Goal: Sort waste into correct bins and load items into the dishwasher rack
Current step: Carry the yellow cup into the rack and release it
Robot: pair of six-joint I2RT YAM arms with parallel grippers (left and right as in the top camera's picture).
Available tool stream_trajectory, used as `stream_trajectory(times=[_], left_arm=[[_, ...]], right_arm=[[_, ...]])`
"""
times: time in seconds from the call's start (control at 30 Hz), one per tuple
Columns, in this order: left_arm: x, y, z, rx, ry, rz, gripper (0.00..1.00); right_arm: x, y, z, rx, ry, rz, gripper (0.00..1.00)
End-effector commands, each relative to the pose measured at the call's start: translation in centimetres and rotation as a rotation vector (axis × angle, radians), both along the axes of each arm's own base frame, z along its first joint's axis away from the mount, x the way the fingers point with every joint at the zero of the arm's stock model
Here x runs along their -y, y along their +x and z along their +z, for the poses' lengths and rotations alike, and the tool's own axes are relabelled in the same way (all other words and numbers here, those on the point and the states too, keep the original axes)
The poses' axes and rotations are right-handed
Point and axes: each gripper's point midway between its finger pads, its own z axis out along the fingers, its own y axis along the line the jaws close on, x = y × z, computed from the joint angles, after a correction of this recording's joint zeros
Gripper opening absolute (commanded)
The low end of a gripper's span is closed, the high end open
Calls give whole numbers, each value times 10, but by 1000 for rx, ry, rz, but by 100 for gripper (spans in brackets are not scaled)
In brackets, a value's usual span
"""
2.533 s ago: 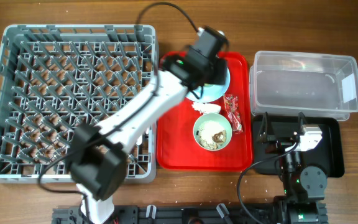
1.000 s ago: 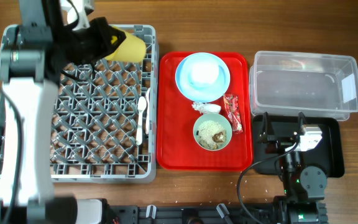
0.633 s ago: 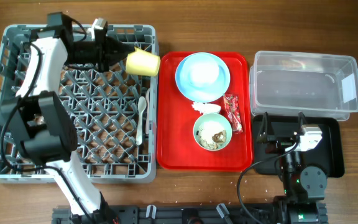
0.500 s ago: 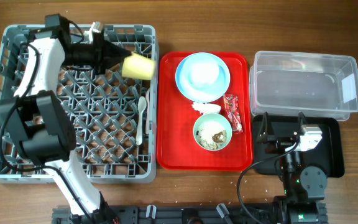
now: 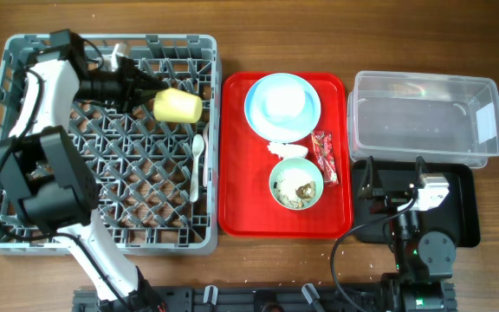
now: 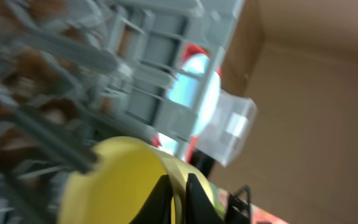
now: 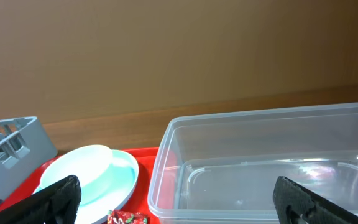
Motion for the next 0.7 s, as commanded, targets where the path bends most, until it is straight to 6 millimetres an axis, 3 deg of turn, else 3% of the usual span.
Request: stream_trajectory(times=[0.0, 0.07, 0.1, 0.13, 0.23, 0.27, 0.33, 0.4, 0.47, 0.53, 0.57, 0.6, 0.63, 0.67], left_arm=[[-41, -3, -34, -37, 202, 43, 15], [-46, 1, -32, -44, 199, 76, 40], [-49, 5, -24, -30, 202, 91, 59], [-50, 8, -17, -6, 208, 94, 98], [-53, 17, 24, 77, 233, 128, 100], [-53, 15, 47, 118, 248, 146, 100], [-55, 1, 83, 162, 374, 186, 100], [-53, -13, 103, 191, 528, 195, 100], [-36, -29, 119, 203, 673, 198, 100], [17, -36, 129, 278, 663, 82, 100], [33, -37, 131, 299, 643, 45, 100], [69, -39, 128, 330, 613, -39, 97], [96, -40, 122, 355, 607, -99, 80], [118, -41, 116, 375, 609, -147, 53]], right_arm=[[3, 0, 2, 9, 12, -14, 100], [3, 0, 2, 9, 12, -14, 100], [3, 0, 2, 9, 12, -14, 100], [3, 0, 2, 9, 12, -14, 100], [3, 0, 2, 9, 12, -14, 100], [3, 0, 2, 9, 12, -14, 100], [3, 0, 2, 9, 12, -14, 100], [3, 0, 2, 9, 12, -14, 100], [3, 0, 2, 9, 12, -14, 100], [3, 0, 2, 9, 12, -14, 100], [3, 0, 2, 9, 12, -14, 100], [3, 0, 2, 9, 12, -14, 100], [3, 0, 2, 9, 12, -15, 100], [3, 0, 2, 9, 12, -14, 100]])
